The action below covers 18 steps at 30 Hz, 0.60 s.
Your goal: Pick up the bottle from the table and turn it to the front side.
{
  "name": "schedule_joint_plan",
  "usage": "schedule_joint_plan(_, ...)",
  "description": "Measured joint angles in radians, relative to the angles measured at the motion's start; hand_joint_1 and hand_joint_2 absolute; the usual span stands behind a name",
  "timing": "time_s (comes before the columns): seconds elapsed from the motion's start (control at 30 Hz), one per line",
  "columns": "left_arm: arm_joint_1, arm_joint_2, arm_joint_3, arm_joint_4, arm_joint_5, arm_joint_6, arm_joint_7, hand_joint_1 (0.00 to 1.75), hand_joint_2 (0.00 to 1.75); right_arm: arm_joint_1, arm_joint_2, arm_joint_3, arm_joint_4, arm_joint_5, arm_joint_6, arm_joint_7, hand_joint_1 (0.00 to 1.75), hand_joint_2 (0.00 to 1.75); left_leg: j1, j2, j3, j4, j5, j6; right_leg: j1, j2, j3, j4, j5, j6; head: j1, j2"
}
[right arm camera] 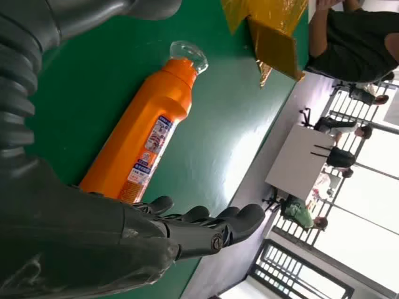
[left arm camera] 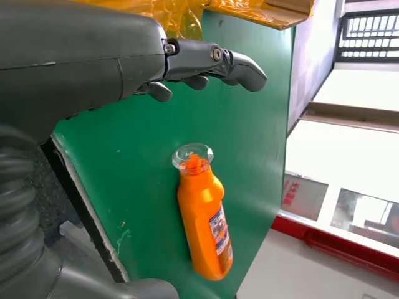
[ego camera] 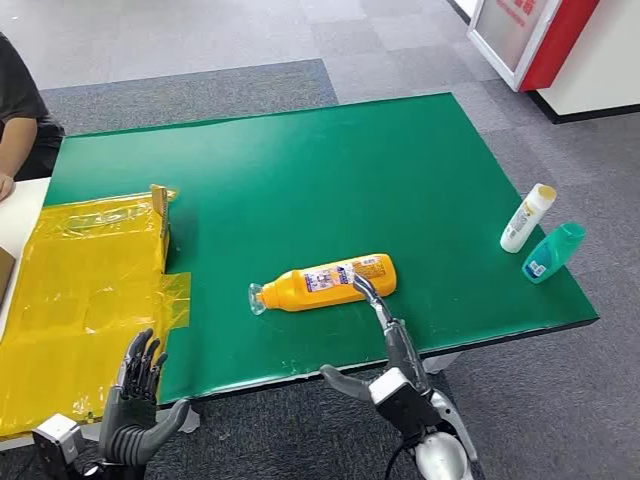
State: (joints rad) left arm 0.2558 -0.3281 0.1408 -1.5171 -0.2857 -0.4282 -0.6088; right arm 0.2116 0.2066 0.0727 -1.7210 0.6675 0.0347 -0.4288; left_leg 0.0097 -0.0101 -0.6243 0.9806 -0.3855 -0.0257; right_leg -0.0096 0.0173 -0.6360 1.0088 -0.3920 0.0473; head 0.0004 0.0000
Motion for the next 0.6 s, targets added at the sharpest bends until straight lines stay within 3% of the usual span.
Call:
schedule_joint_plan(0.33,0.0,0.0,0.0,0.002,0.007,0.011,-0.018,0.0,1.75,-0.021,-0.006,0.01,-0.006,0.075,-0.017,0.056,0.0,1.75,0.0,0.0,0.0,0.0,0.0,0.0,0.0,0.0,0.0,0.0,0.0,0.0,0.0,0.0)
schedule_joint_plan(0.6,-0.01,0.004,-0.003,0.012,0.018,0.013,-0.024,0.0,1.75,-0.135,-0.082,0.038,0.041,0.285,-0.021,0.252,0.0,1.75,0.0,0.0,0.0,0.0,0.001,0.001,-0.001,0.0,0.001,0.0,0.001,0.001,0.0,0.0)
